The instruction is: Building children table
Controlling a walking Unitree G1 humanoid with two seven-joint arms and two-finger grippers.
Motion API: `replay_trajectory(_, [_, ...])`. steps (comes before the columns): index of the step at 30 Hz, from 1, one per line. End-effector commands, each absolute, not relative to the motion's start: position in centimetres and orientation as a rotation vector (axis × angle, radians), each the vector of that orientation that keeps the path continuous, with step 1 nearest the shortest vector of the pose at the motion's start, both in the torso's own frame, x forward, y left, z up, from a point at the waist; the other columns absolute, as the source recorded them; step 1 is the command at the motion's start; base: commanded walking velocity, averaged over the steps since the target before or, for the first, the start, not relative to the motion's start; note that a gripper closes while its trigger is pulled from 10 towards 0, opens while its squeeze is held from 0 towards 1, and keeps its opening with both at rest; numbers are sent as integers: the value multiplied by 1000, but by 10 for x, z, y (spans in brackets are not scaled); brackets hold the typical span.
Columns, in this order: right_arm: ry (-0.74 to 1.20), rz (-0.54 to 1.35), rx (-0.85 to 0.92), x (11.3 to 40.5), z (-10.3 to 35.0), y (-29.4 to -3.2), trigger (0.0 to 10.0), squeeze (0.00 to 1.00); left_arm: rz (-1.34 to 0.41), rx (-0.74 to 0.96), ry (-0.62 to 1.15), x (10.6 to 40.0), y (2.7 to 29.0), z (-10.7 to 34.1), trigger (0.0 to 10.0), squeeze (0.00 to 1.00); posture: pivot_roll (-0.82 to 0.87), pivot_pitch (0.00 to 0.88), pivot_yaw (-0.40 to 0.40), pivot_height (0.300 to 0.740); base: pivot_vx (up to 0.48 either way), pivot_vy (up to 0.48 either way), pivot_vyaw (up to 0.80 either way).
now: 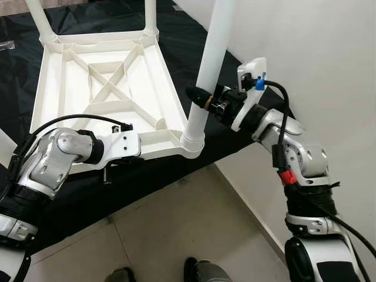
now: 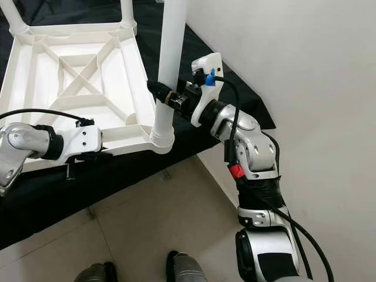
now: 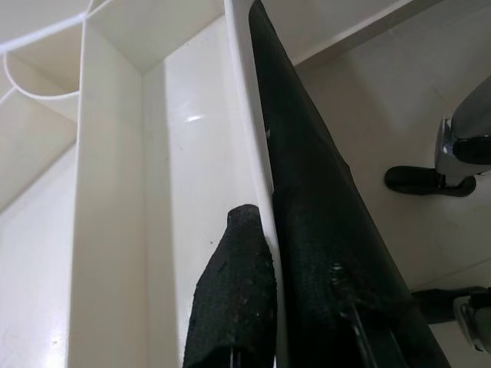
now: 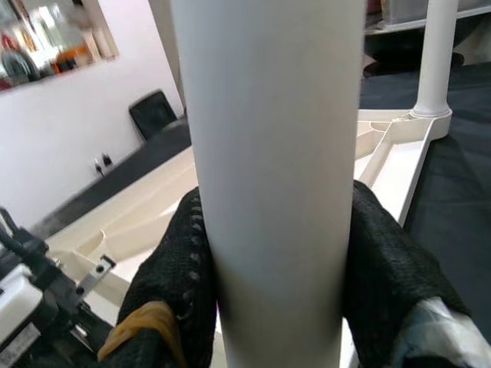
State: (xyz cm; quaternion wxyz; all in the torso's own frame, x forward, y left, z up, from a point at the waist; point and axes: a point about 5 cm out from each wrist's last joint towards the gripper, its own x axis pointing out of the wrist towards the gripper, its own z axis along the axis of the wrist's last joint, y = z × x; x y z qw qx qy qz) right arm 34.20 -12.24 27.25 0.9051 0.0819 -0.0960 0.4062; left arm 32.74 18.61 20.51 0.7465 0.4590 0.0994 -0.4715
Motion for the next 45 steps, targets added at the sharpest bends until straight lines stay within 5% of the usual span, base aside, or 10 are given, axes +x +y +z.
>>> replay_trajectory(1, [-416,722,343,338,303,-167,0,0,-957,1036,350,323,216,197,0,0,-68,171,-114,740,0,0,0])
replay_trajectory(9, [-466,911,483,327,307,-163,0,0,-955,1037,346,322,217,200,0,0,-65,171,-115,740,0,0,0])
replay_trajectory(20, [-518,686,342,339,311,-169,0,0,-955,1033,337,320,215,203,0,0,-61,180,-112,740,0,0,0])
replay_trajectory(23, [-532,639,135,336,313,-157,0,0,-955,1032,336,320,215,204,0,0,-61,181,-110,740,0,0,0])
replay_trajectory(25, [-526,728,-243,322,307,-125,0,0,-954,1033,332,320,214,206,0,0,-61,182,-107,740,0,0,0])
replay_trajectory(30, [-497,834,-497,311,292,-104,0,0,-955,1035,326,321,214,208,0,0,-62,181,-106,740,0,0,0])
replay_trajectory(33, [-492,800,-437,313,291,-104,0,0,-956,1034,323,321,212,209,0,0,-62,181,-106,740,0,0,0])
replay_trajectory(39, [-452,529,210,335,298,-136,0,0,-958,1034,316,320,211,211,0,0,-62,179,-107,740,0,0,0])
replay_trajectory(44, [-429,478,358,338,293,-142,0,0,-957,1033,313,320,210,211,0,0,-66,177,-106,740,0,0,0])
replay_trajectory(45, [-442,520,271,334,295,-135,0,0,-957,1033,312,320,210,211,0,0,-65,178,-105,740,0,0,0])
